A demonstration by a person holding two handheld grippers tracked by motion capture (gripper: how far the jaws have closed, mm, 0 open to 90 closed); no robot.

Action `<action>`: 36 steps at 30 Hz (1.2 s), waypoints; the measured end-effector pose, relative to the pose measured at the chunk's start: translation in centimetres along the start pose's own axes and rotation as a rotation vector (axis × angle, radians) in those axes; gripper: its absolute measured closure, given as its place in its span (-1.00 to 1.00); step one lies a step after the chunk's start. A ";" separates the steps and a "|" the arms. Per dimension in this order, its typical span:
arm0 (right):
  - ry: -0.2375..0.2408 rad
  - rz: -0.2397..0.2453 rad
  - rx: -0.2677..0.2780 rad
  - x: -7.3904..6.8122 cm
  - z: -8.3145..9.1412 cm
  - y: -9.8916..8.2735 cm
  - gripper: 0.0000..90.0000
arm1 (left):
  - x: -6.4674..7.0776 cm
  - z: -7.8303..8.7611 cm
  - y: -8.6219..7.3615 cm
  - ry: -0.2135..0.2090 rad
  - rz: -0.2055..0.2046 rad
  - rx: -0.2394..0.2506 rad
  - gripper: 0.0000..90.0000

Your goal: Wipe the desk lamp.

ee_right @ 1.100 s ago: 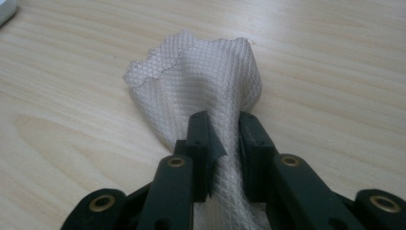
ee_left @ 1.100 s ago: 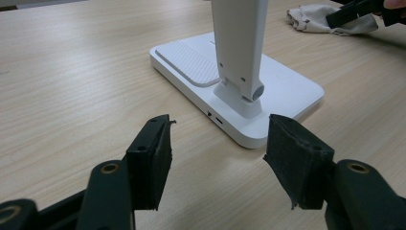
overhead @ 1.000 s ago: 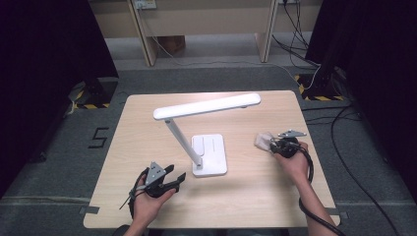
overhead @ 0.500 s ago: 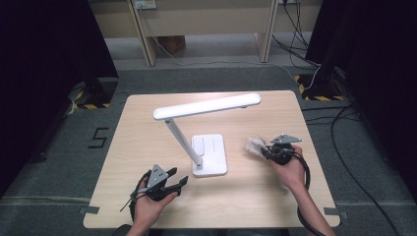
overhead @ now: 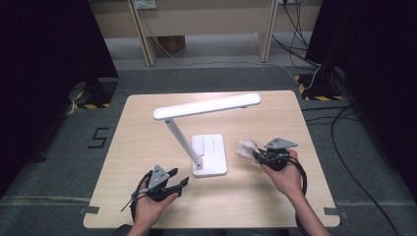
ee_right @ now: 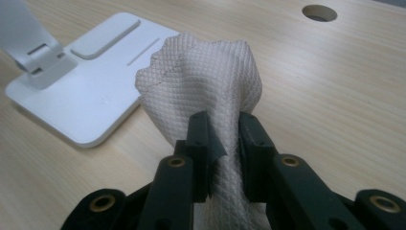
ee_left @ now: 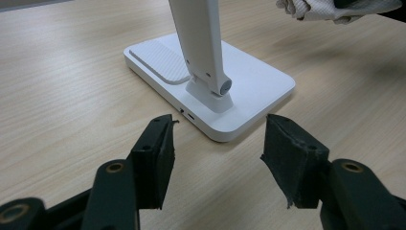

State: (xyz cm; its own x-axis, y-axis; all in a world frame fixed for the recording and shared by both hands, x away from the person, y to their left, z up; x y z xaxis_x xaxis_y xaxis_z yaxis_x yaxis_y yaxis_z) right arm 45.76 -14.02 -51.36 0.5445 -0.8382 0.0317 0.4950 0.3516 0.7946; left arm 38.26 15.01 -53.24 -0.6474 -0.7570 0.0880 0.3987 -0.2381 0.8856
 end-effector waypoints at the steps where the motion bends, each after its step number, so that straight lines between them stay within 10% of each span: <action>1: 0.000 0.000 0.000 0.0 0.0 0.0 0.72 | 0.0 0.0 0.0 0.000 0.000 0.000 -0.03; 36: 0.130 0.114 0.029 -7.0 1.2 1.9 0.72 | 1.3 0.7 2.4 -0.004 -0.107 0.027 -0.07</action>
State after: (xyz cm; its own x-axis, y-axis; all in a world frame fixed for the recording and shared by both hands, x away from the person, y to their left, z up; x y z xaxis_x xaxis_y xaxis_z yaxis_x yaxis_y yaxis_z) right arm 42.13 -8.00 -49.36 0.6796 -0.7322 0.0454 0.4067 0.4276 0.8073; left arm 37.94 13.88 -50.67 -0.6879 -0.7257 -0.0065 0.3094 -0.3014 0.9019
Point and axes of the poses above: each handheld gripper's, and its own axes: z roughly backward along the jaws, y roughly out of its top, x roughly to its right, the point moved 9 cm from there along -z, roughly forward along the jaws, and after that the axes turned 4 degrees about -y, right-handed, at the moved point
